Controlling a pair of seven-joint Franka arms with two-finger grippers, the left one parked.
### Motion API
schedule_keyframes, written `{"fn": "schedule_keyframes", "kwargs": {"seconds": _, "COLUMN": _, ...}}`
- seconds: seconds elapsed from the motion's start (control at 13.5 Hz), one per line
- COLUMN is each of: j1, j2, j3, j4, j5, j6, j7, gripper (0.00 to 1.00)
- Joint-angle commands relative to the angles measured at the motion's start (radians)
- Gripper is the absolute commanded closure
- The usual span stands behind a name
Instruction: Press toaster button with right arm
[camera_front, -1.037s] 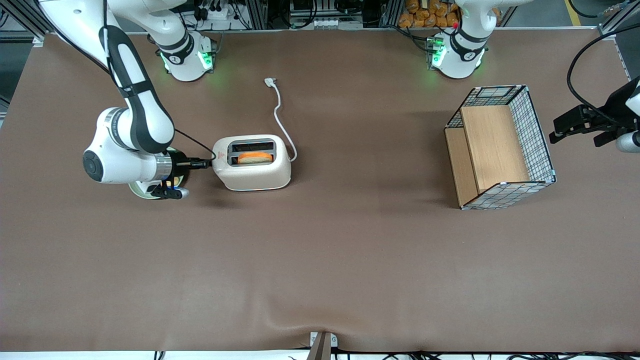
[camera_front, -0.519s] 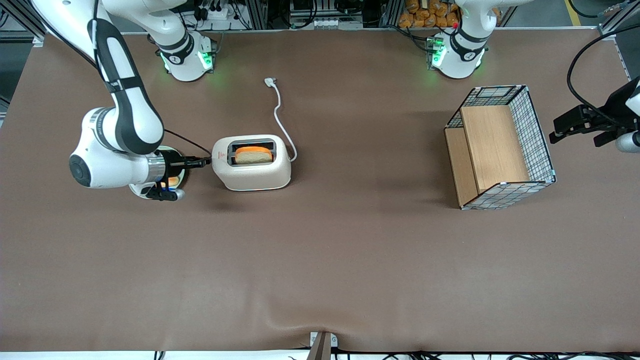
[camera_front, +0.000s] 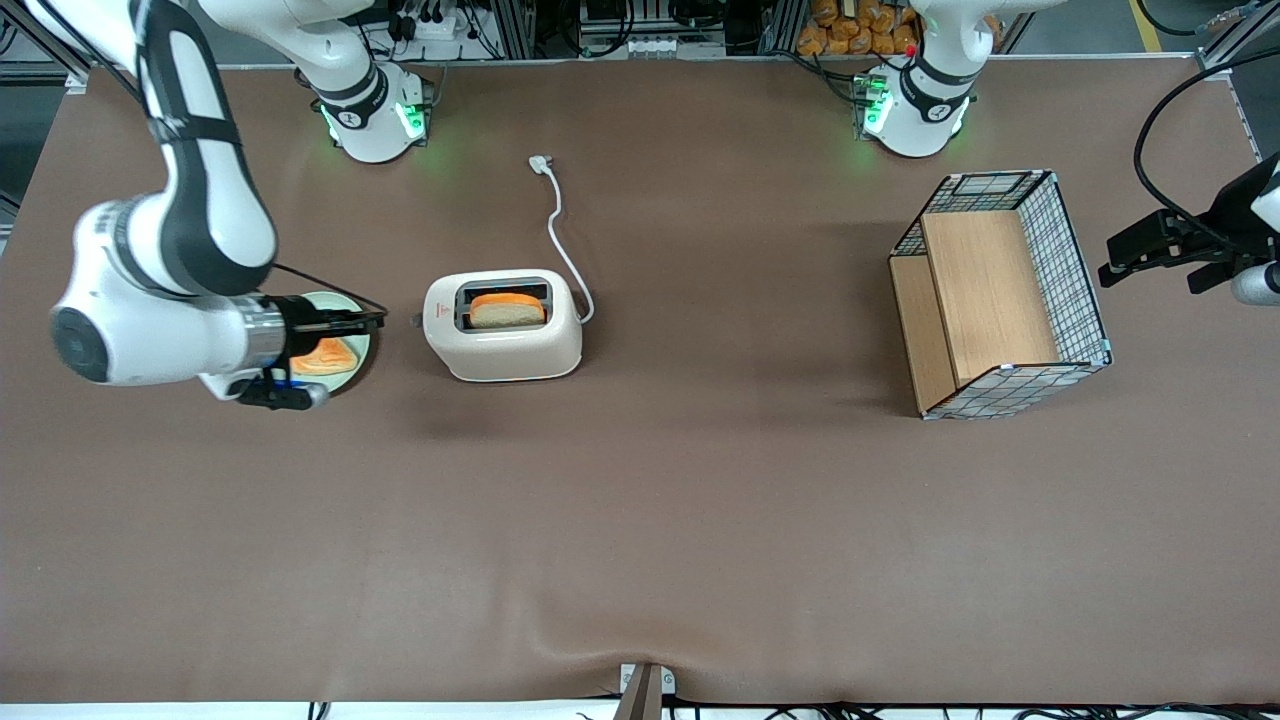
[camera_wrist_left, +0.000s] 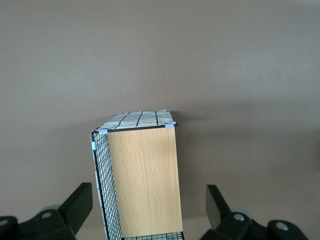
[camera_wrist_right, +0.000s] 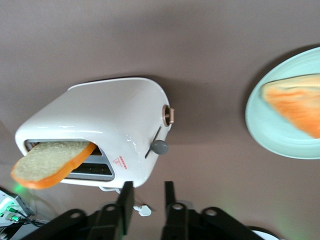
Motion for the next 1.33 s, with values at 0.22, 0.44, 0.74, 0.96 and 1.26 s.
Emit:
{"fn": "schedule_keyframes", "kwargs": {"seconds": 0.22, "j1": -0.031, "j2": 0.004, "j3": 0.009, "j4": 0.252, "j5": -0.138, "j6": -0.165, "j7": 0.018, "gripper": 0.0}}
{"fn": "schedule_keyframes", "kwargs": {"seconds": 0.44, "j1": -0.034, "j2": 0.0, "j3": 0.004, "j4": 0.332, "j5": -0.197, "j6": -0.197, "j7": 0.02, "gripper": 0.0}}
{"fn": "schedule_keyframes", "kwargs": {"seconds": 0.74, "j1": -0.054, "j2": -0.061, "j3": -0.025, "j4": 0.376, "j5": -0.249, "j6": -0.191, "j7": 0.009, "gripper": 0.0}}
{"fn": "schedule_keyframes", "kwargs": {"seconds": 0.96, "j1": -0.06, "j2": -0.164, "j3": -0.036, "j4": 0.364, "j5": -0.296, "j6": -0.176, "j7": 0.003, "gripper": 0.0}}
{"fn": "schedule_keyframes", "kwargs": {"seconds": 1.26, "j1": -0.079, "j2": -0.316, "j3": -0.036, "j4": 0.23, "j5": -0.307, "j6": -0.155, "j7": 0.001, "gripper": 0.0}}
